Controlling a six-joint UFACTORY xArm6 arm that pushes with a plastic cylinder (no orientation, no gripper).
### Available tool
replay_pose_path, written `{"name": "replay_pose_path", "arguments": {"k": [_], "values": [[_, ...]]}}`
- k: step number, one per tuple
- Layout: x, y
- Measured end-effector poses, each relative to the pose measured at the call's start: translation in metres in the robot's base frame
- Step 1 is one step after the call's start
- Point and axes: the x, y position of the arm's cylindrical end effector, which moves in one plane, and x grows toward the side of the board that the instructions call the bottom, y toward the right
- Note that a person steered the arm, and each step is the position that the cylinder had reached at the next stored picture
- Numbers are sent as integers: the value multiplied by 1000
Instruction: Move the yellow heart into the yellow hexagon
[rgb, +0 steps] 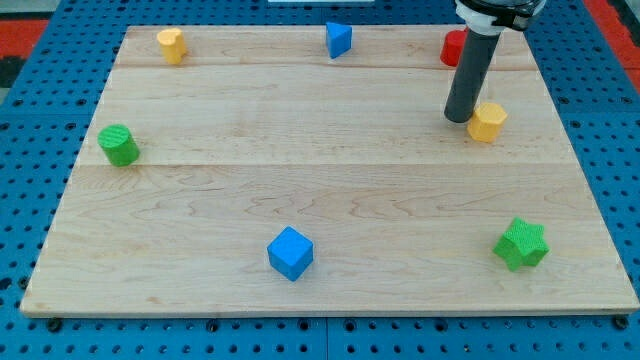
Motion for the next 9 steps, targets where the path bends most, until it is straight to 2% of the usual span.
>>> {"name": "replay_pose_path", "arguments": {"k": [1, 3, 5, 6, 7, 9], "values": [[-14, -30], [-69, -219], [-74, -399], [-120, -414], [-147, -403], [-90, -285]]}}
